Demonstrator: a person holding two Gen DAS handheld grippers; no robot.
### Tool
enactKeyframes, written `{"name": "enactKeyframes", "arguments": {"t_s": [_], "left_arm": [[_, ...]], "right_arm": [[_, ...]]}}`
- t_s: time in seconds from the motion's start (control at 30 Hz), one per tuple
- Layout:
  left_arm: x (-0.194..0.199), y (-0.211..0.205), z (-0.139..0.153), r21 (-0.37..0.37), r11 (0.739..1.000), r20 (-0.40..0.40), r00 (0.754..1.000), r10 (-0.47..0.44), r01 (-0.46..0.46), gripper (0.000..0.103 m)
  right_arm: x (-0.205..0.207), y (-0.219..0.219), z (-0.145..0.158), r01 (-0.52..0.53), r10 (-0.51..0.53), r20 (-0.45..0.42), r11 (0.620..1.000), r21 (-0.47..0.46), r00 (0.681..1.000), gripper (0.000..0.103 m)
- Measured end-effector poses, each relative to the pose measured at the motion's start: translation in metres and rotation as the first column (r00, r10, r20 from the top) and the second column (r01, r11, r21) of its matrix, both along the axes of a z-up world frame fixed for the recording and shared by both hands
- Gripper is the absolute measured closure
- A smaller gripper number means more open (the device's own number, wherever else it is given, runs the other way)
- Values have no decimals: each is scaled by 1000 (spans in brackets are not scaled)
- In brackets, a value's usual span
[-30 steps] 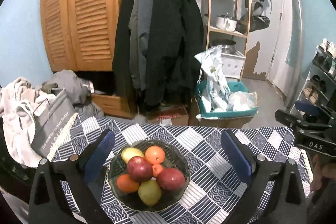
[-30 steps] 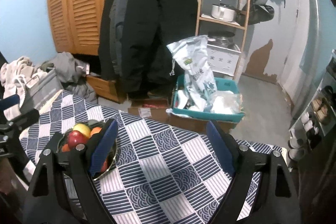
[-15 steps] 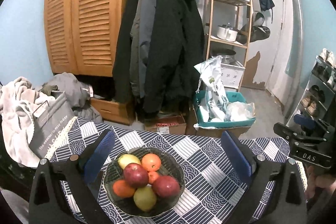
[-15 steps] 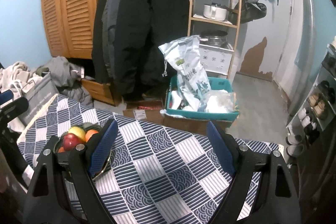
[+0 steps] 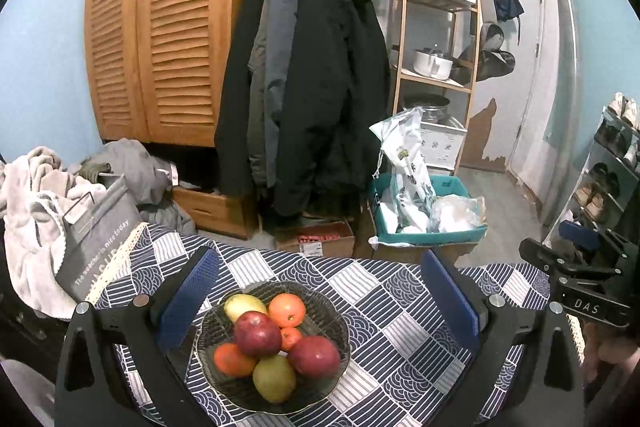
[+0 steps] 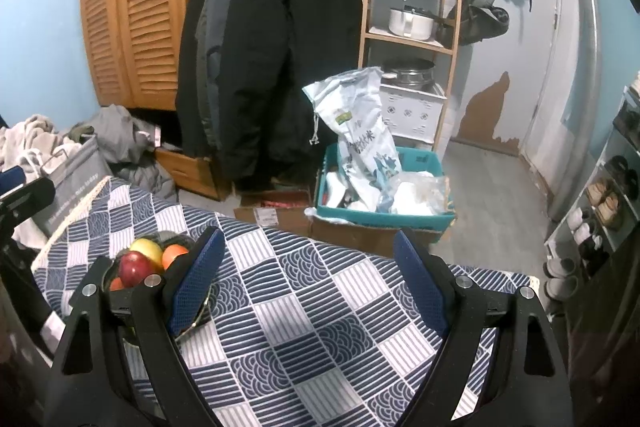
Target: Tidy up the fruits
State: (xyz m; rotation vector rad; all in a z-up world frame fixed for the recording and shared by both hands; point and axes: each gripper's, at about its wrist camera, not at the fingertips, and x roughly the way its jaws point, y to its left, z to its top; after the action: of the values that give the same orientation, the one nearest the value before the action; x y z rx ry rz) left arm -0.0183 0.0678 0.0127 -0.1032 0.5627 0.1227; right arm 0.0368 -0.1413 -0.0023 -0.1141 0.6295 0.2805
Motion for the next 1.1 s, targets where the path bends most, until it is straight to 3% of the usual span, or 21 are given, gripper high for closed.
{"name": "enactKeyframes", "arguments": {"t_s": [1.1], "left_arm": [[1,0,2,13,1000,-11,1000,0,0,1]], "right_arm": [[-1,-1,0,0,0,0,1000,-4,1000,18]]}}
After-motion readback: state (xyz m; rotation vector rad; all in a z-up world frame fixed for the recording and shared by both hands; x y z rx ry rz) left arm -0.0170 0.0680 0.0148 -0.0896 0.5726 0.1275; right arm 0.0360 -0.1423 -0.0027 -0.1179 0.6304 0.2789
